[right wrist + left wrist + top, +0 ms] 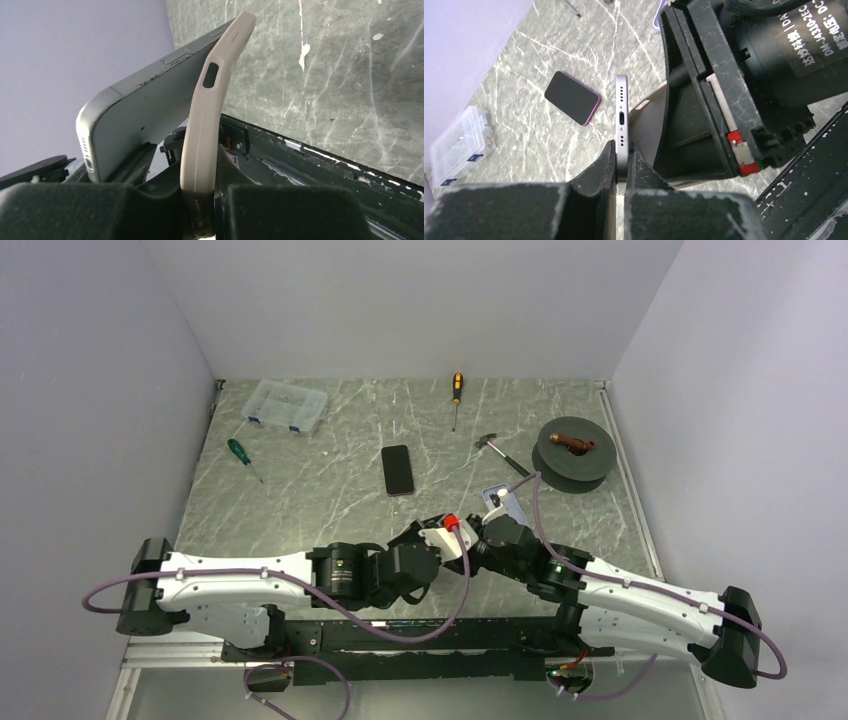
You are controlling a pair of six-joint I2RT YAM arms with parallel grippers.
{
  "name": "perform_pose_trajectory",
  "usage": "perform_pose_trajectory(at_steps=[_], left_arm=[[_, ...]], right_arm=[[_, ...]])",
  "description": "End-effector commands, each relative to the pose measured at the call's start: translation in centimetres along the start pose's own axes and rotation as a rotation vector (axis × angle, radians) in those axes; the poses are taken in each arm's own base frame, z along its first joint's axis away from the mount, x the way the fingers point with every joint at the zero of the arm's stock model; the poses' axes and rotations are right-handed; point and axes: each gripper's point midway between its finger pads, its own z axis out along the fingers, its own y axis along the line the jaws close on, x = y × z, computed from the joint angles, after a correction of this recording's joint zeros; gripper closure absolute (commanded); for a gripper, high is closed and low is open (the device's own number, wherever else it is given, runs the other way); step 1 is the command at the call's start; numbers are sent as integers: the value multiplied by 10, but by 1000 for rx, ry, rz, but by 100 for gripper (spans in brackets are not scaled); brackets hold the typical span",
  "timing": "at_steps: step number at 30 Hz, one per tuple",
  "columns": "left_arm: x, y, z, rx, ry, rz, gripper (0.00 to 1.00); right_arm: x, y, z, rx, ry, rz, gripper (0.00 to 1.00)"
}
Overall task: Take the phone out of the phone case
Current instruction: Remove the phone case from the phone.
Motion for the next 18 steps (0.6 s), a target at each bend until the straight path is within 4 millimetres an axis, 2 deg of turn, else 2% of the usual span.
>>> perform_pose_trajectory(at_steps=[1,7,14,18], left_arm=[[-55,-2,-31,115,-184,-122,100],[-80,2,-54,167,-295,-148,100],[-93,6,-71,189,-347,-188,100],[-103,14,-87,202,-396,-234,100]], right_arm=[[-11,49,-18,-166,-51,-5,100],[-18,45,-14,-158,-88,9,100],[-20,39,-6,-132,-107,10,100],[-25,27,-5,-98,-137,-1,100]])
